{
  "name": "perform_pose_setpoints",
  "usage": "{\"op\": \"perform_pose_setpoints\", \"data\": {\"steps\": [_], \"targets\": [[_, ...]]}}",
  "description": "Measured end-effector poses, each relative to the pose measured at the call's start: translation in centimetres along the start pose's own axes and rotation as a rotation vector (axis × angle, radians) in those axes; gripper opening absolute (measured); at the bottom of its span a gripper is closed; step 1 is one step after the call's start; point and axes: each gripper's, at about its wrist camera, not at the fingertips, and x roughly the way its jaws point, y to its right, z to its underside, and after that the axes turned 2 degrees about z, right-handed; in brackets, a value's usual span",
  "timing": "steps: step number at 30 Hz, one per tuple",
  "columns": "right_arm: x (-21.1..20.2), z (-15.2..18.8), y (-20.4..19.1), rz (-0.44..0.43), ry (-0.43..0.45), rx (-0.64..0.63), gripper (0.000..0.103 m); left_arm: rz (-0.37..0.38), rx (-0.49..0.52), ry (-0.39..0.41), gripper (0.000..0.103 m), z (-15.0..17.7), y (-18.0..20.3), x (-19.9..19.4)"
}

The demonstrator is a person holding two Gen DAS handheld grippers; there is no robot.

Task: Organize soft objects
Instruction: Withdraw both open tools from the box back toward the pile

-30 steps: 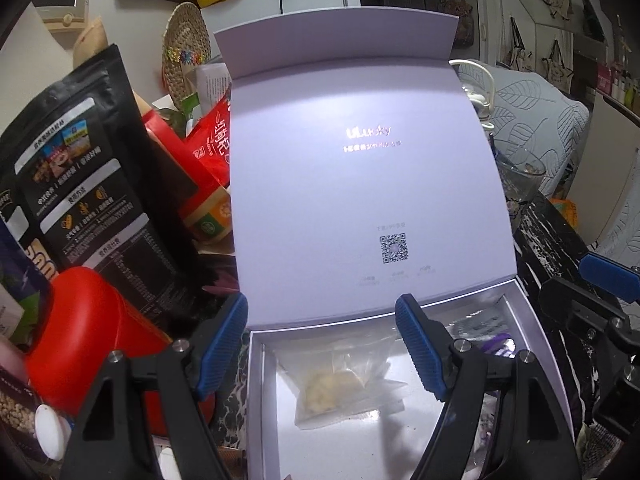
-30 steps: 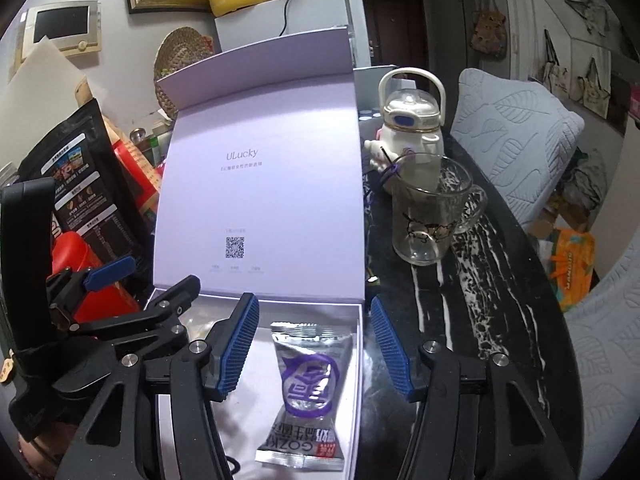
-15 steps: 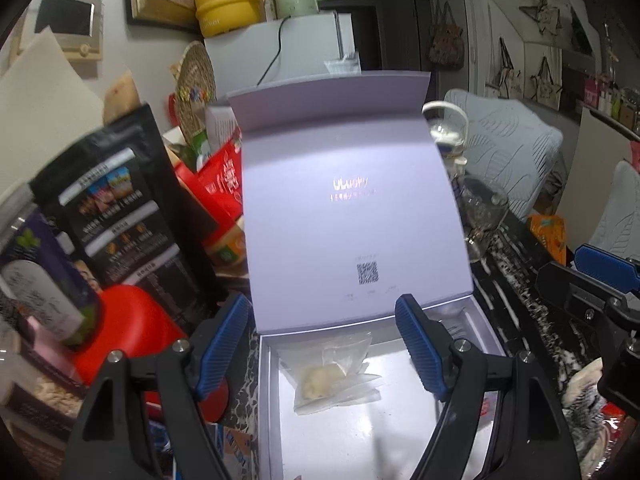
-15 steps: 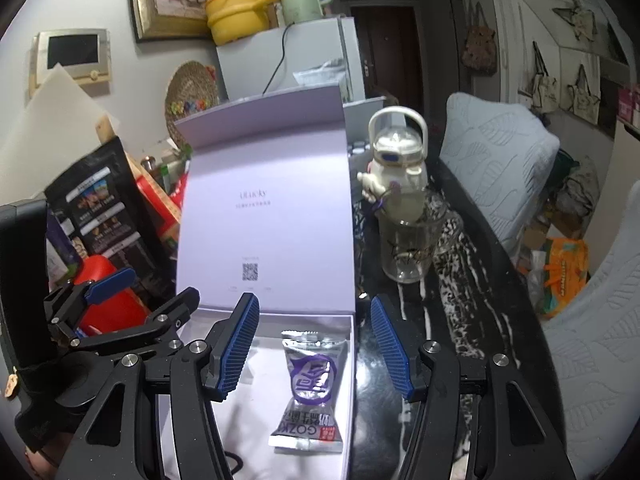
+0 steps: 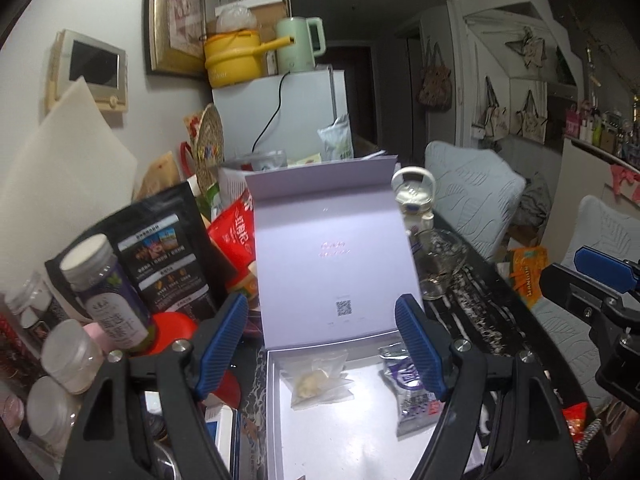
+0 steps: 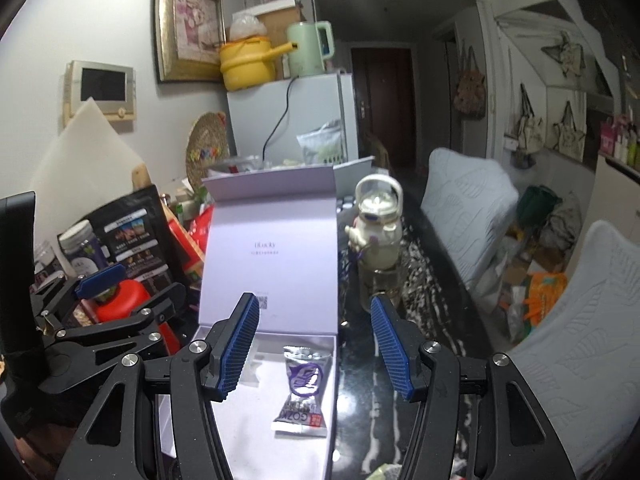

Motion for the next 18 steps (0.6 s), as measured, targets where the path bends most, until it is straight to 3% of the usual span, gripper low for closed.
{"op": "perform_pose_setpoints", "data": {"steps": [7,14,18], "targets": [[-4.8,0.0,0.0,0.029,0.056,-0.026,0.059,0.043,0.011,0.044,0.076,-0.2,0.8,-4.1],[-8.8,1.2,0.2,0.057,0.097,-0.033,0.073,0.090,0.013,0.064,0.076,0.7,1.5,-7.3],[-10.9,2.2,0.3,0.076,0.115,-0.034,0.076,0.130,0.014,0.060,0.076,1.6,1.8,-8.6]]}}
